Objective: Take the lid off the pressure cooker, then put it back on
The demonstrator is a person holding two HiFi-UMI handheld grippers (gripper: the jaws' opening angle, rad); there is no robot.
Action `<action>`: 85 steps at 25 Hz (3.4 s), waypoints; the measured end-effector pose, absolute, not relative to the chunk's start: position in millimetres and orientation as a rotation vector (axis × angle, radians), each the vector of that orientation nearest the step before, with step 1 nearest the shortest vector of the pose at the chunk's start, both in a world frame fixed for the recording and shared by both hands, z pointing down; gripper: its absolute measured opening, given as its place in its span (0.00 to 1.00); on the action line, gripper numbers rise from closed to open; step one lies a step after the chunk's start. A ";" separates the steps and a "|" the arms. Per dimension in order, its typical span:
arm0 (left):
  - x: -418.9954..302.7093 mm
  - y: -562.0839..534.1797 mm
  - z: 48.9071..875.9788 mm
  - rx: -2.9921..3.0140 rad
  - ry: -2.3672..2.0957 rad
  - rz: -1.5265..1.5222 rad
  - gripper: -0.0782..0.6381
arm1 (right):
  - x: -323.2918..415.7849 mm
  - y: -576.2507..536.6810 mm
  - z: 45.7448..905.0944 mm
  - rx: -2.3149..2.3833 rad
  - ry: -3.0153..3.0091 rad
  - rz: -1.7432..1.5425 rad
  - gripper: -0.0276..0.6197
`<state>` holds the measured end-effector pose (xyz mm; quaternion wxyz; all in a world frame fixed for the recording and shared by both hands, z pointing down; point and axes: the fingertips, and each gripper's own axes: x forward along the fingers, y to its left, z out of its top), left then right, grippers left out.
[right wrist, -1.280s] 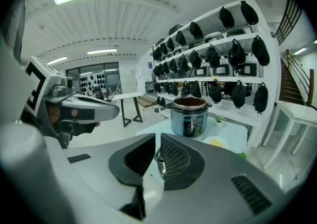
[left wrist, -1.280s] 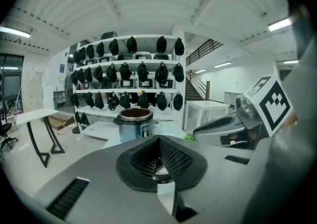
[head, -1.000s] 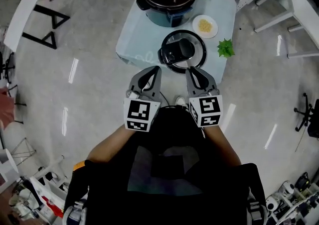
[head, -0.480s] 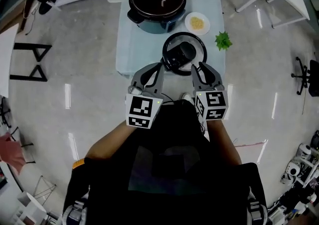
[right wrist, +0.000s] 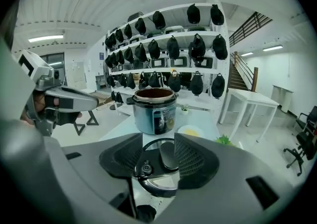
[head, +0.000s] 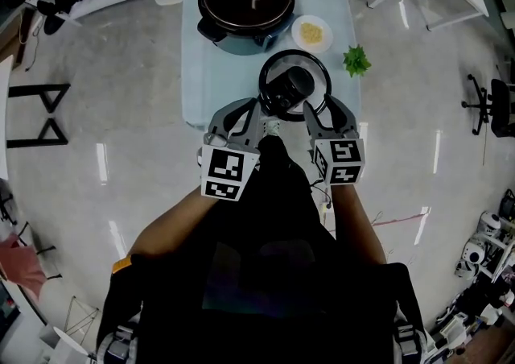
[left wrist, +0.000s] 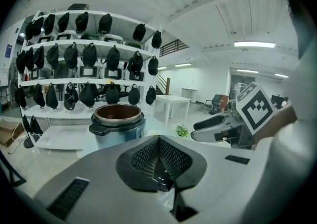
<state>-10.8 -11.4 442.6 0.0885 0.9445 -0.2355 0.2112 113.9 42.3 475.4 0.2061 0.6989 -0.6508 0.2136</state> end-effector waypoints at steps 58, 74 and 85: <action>18.6 -66.4 515.8 2.663 -0.733 0.834 0.12 | 136.3 -14.8 593.1 1.592 -1.920 0.689 0.49; -41.0 -86.7 425.4 2.672 -1.008 0.558 0.12 | 120.4 -25.5 433.1 1.520 -2.095 0.461 0.49; -47.9 -128.2 408.9 2.570 -1.245 0.517 0.12 | 122.9 -130.5 382.1 1.213 -2.295 0.232 0.49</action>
